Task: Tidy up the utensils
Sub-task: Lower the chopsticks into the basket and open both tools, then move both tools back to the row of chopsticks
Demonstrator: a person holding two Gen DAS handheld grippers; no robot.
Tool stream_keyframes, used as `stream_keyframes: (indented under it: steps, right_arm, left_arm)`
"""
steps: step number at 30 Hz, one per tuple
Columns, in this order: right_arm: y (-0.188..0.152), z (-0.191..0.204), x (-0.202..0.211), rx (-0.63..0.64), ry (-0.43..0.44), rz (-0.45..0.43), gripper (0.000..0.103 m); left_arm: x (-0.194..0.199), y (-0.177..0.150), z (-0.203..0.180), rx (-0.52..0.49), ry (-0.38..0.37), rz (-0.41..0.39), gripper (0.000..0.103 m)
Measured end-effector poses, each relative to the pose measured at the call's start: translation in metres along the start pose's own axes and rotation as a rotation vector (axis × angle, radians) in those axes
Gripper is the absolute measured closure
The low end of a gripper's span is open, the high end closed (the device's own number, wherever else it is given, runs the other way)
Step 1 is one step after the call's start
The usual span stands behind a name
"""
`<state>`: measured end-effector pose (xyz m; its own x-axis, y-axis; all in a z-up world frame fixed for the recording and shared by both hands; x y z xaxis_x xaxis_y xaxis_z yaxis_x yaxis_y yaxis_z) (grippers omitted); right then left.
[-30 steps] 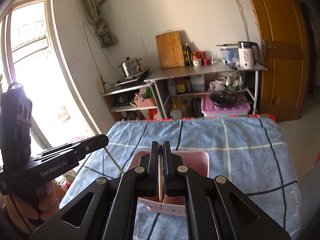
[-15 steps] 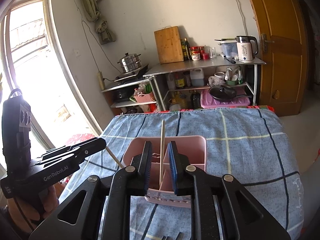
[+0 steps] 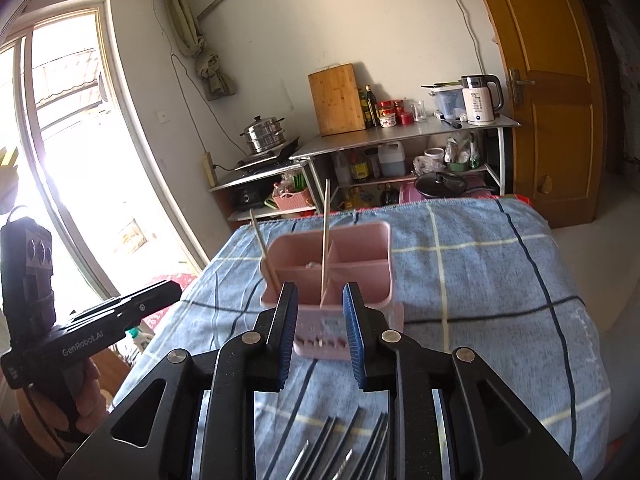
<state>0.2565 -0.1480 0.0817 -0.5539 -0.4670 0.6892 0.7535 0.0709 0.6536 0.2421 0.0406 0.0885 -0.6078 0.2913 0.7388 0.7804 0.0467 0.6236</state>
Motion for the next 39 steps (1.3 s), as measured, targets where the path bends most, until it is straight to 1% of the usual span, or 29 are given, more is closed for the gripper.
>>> stream_keyframes:
  steps: [4,6,9,16,20,27,31,37,39]
  right_arm:
    - [-0.031,-0.001,0.007,-0.015,0.015,0.019,0.079]
    - [-0.045,-0.001,0.009,-0.010,0.006,0.036,0.079]
    - [-0.067,-0.002,0.013,0.000,-0.016,0.050,0.079]
    - [-0.113,-0.003,0.006,-0.011,-0.020,0.124,0.079]
    - [-0.123,-0.004,0.002,-0.013,-0.020,0.149,0.079]
    - [-0.126,-0.014,0.000,-0.034,-0.035,0.152,0.079]
    - [-0.130,-0.016,-0.004,-0.042,-0.043,0.165,0.079]
    - [-0.140,-0.017,-0.017,-0.043,-0.047,0.213,0.079]
    - [-0.144,-0.017,-0.021,-0.044,-0.042,0.227,0.079]
  left_arm:
    - [-0.004,-0.039,-0.007,-0.007,-0.031,0.035,0.082]
    - [-0.005,-0.058,-0.010,-0.012,-0.042,0.048,0.082]
    - [-0.006,-0.082,-0.016,-0.016,-0.037,0.064,0.082]
    - [-0.015,-0.121,-0.015,0.001,-0.038,0.114,0.082]
    - [-0.026,-0.131,-0.017,-0.003,-0.046,0.150,0.082]
    - [-0.044,-0.140,-0.025,-0.020,-0.049,0.191,0.082]
    - [-0.061,-0.146,-0.030,-0.033,-0.037,0.239,0.082]
    - [-0.091,-0.154,-0.034,-0.048,-0.028,0.312,0.082]
    - [-0.102,-0.154,-0.033,-0.048,-0.012,0.338,0.082]
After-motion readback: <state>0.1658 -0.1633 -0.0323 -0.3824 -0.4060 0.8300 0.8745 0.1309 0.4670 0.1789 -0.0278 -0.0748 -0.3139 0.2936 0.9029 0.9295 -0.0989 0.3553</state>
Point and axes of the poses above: each gripper's, at about its wrist camera, not at the fingertips, and x roughly against the way its jaws point, z to its left, y to its top, the point moved 5 cm from there along -x, roughly the way its jaws point, and after that the axes turned 15 degrees about z, right-handed, at the moved point
